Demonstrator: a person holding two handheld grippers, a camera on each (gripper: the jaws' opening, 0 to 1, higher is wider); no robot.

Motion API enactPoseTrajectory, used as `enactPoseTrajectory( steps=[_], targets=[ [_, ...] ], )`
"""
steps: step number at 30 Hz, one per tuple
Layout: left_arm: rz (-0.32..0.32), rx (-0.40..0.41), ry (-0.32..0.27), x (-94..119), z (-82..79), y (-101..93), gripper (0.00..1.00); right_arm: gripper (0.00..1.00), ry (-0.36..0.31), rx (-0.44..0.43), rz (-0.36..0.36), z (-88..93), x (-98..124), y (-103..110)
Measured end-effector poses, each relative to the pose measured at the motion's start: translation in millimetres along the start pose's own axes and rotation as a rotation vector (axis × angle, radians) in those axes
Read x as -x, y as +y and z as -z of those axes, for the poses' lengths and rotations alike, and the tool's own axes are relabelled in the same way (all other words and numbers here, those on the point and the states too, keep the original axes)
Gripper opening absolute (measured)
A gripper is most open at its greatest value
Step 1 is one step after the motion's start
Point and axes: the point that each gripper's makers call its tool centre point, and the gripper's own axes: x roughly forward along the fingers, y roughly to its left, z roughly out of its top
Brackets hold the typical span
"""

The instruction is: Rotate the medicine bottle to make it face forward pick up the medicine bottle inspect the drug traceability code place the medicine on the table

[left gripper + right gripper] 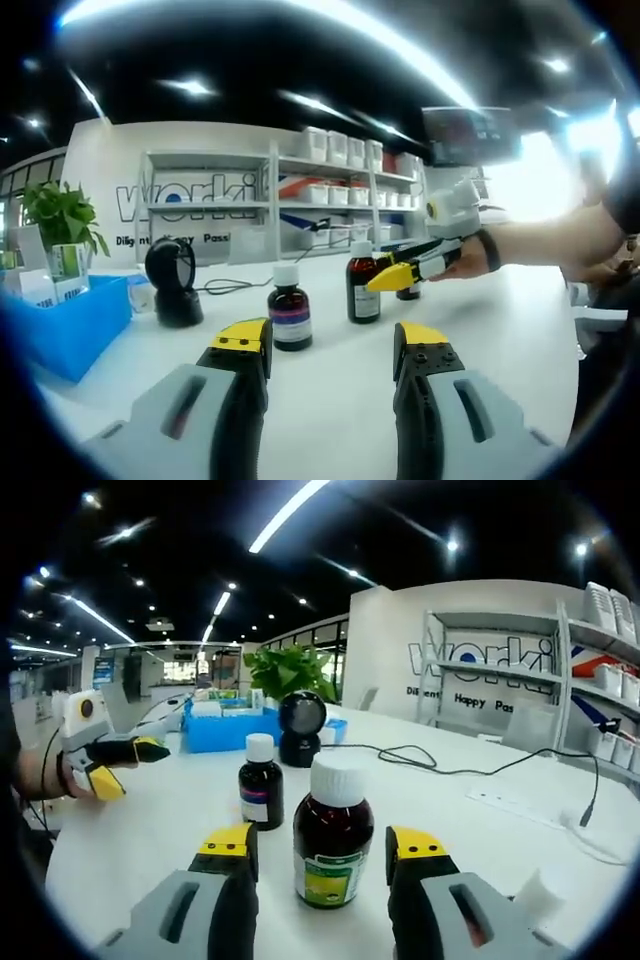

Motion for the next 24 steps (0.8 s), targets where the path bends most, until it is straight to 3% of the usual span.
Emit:
enactPoseTrajectory(
  steps=[2, 5, 8, 17, 24],
  targets=[
    [0.000, 0.000, 0.000, 0.0, -0.2, -0.2, 0.39, 0.43, 0.003, -0.005, 0.002, -0.3, -0.5, -0.5],
    [0.001, 0.000, -0.002, 0.1, -0.6, -0.3, 0.39, 0.34, -0.024, -0.099, 0.010, -2.2, -4.3, -5.5],
    [0.001, 0.005, -0.008, 0.7, -1.8, 0.3, 0.39, 0.29, -0.014, -0.088, -0.004, 1.4, -7.3, -5.3],
    [0.004, 0.005, -0.008, 0.6, -2.2, -1.6, 0.39, 0.28, -0.004, -0.076, 0.032, 2.6, -10.0, -9.7],
    [0.004, 0.001, -0.009, 0.7, -2.4, -2.0, 0.39, 0.28, -0.021, -0.110, 0.118, 3.9, -12.0, -14.4]
  ],
)
